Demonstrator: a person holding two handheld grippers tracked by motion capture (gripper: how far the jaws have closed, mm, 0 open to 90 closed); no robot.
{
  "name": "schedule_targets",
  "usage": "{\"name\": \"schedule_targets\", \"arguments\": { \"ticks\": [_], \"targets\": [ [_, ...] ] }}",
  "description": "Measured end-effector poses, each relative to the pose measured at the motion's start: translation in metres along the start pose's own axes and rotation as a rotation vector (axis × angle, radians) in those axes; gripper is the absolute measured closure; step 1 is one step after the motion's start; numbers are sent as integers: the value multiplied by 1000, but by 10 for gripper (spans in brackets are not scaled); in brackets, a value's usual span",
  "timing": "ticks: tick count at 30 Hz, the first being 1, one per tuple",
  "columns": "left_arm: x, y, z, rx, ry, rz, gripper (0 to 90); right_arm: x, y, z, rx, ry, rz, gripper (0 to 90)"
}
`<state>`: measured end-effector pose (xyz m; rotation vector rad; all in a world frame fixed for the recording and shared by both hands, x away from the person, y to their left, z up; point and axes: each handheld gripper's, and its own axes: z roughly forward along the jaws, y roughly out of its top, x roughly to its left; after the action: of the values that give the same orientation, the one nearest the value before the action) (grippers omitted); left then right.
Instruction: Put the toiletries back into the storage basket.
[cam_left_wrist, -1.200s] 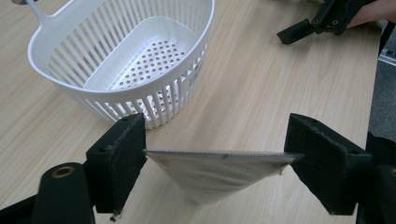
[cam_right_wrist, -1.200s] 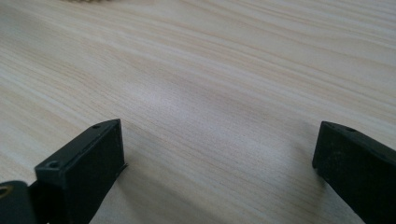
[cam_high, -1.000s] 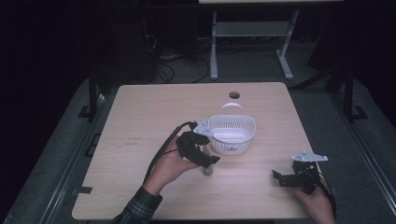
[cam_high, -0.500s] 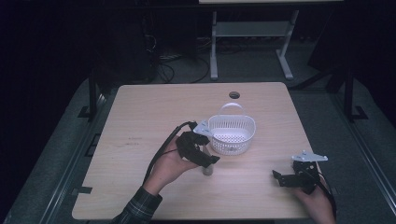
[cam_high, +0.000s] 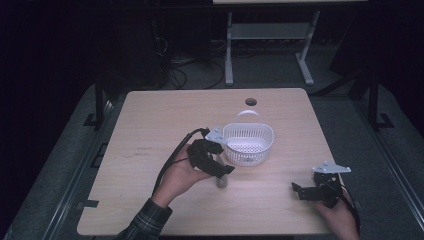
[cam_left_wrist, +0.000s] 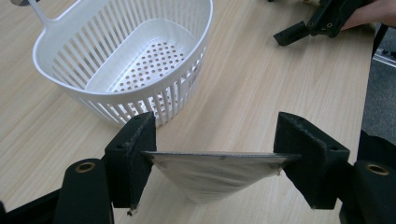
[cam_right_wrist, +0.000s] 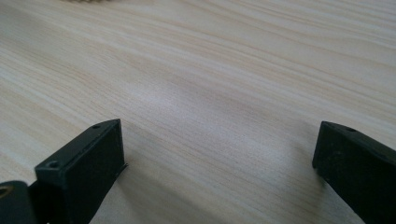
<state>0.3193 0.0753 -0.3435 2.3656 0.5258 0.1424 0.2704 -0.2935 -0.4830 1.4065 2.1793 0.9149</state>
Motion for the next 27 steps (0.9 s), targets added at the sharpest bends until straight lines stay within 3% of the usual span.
{"name": "schedule_targets", "arguments": {
  "ticks": [27],
  "targets": [
    [6, 24, -20, -17, 10, 8, 297, 0, 0, 0, 1, 0, 1, 16]
  ]
}}
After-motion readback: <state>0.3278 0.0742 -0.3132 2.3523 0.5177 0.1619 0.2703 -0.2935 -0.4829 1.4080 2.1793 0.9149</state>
